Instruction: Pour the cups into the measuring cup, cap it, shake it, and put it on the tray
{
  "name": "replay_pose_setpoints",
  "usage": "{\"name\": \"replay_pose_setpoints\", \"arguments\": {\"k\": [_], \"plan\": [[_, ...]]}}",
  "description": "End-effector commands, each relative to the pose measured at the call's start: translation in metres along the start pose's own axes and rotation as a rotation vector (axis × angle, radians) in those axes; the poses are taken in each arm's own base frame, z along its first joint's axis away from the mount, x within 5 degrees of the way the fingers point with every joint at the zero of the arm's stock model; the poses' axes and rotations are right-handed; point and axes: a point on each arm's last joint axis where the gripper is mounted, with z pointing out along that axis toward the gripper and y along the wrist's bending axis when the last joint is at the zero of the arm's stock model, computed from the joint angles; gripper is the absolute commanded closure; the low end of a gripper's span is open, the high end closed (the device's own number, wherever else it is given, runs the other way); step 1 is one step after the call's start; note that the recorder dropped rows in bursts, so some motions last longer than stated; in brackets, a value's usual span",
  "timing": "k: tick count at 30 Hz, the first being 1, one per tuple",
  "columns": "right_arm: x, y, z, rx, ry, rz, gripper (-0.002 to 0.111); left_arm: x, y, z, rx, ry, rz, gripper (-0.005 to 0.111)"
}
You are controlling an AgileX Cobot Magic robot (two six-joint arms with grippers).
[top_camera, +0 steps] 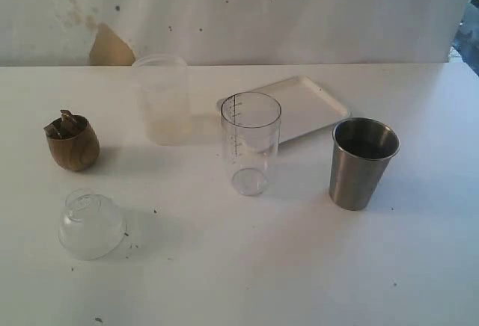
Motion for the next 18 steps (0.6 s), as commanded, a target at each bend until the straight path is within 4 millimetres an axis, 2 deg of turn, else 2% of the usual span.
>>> {"name": "replay_pose_setpoints", "arguments": {"k": [1, 5, 10, 14, 18], "plan": [[0.001, 0.0, 0.0, 0.0, -0.005, 0.004, 0.108, 0.0, 0.001, 0.023, -0.008, -0.021, -0.004, 0.107], [0.001, 0.0, 0.0, 0.0, -0.005, 0.004, 0.108, 0.019, 0.002, 0.042, -0.019, 0.091, -0.024, 0.105], [0.001, 0.0, 0.0, 0.0, -0.005, 0.004, 0.108, 0.042, 0.006, 0.056, -0.065, 0.085, -0.077, 0.084], [0.001, 0.0, 0.0, 0.0, -0.005, 0.004, 0.108, 0.068, 0.013, 0.065, -0.135, 0.171, -0.125, 0.066], [0.001, 0.0, 0.0, 0.0, -0.005, 0.004, 0.108, 0.086, 0.015, 0.074, -0.156, 0.264, -0.079, 0.065]]}}
